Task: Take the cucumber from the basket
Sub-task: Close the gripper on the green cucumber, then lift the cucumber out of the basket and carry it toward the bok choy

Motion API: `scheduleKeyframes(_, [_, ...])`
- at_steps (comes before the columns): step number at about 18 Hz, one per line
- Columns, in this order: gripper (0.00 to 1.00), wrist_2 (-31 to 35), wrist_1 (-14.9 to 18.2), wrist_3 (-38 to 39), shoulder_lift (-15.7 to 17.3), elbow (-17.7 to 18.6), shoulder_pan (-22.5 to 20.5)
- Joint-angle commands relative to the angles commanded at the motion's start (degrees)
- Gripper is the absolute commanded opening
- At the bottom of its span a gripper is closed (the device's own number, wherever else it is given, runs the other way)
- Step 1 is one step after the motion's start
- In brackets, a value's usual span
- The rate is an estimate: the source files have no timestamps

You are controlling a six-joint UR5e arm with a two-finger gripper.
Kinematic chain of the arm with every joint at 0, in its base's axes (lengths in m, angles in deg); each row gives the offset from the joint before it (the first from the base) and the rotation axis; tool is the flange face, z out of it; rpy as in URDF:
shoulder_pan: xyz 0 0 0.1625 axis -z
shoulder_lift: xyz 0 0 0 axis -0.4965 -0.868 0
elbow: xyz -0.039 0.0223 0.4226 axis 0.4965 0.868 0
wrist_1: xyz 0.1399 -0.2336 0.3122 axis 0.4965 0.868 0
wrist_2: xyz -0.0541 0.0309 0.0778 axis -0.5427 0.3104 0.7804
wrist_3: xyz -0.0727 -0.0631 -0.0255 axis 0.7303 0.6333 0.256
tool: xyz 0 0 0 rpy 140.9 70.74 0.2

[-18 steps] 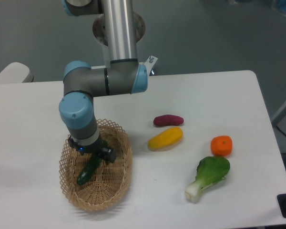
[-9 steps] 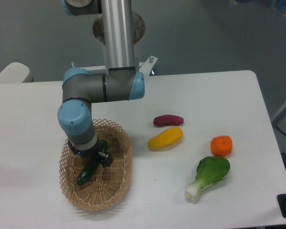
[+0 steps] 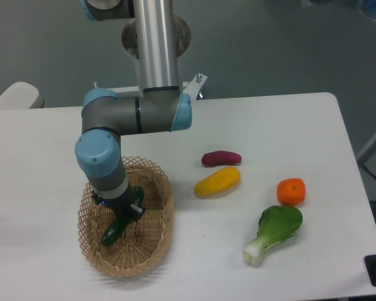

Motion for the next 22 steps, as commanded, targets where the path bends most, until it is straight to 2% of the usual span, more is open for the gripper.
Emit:
scheduleKeyframes(2, [0.20,-0.1,1.8,-3.3,1.9,-0.6,-2.3])
scheduleKeyframes(5, [0.20,-0.4,6.1,-7.7,4.1,-2.7,-6.7])
scheduleKeyframes(8, [0.20,-0.4,10.8,-14.4,4.8,-5.7,-11.9])
scheduleKeyframes(10, [0.21,-0.5,12.6,-18.5,4.7,-7.6,-15.1])
scheduleKeyframes(18, [0.22,-0.7,13.3,-37.6,4.0,-9.5,-26.7])
scheduleKeyframes(22, [0.22,-1.2,13.4,-45.5,3.8,-9.5,-30.2])
